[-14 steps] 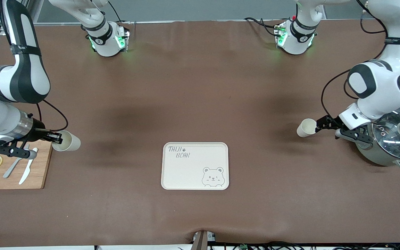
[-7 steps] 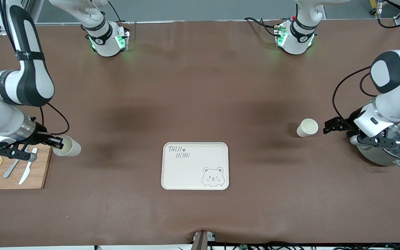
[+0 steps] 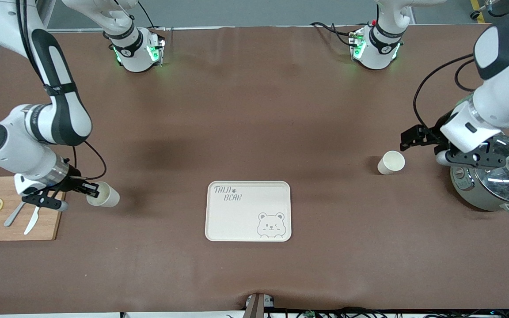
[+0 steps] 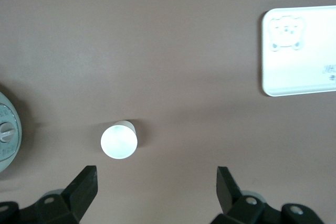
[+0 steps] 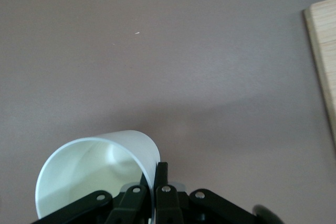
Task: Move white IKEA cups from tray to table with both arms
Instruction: 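Raise the left gripper away while the right gripper releases its cup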
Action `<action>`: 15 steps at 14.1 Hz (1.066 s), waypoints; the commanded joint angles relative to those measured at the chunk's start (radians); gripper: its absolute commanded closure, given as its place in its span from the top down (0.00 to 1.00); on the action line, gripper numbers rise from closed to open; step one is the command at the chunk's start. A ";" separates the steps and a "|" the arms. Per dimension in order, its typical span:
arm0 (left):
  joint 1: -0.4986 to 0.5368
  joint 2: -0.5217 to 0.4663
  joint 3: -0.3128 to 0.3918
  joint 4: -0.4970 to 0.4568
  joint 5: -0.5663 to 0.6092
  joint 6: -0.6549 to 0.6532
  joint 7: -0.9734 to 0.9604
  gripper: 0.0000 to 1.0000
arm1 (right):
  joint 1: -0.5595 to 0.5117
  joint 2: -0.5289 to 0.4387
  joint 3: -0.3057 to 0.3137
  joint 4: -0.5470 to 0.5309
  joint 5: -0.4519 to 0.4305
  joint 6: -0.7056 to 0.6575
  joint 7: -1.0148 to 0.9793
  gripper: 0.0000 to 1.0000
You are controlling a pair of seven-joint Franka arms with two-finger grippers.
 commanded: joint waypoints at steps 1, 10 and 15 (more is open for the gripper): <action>-0.039 -0.025 0.031 0.105 0.022 -0.131 -0.017 1.00 | 0.016 0.032 -0.001 -0.011 0.025 0.059 -0.012 0.00; -0.105 -0.108 0.094 0.128 0.025 -0.269 -0.003 1.00 | 0.070 0.131 0.001 -0.080 0.025 0.309 -0.011 0.00; -0.091 -0.100 0.062 0.126 0.041 -0.266 0.000 1.00 | 0.079 0.153 0.001 -0.080 0.025 0.340 -0.011 0.00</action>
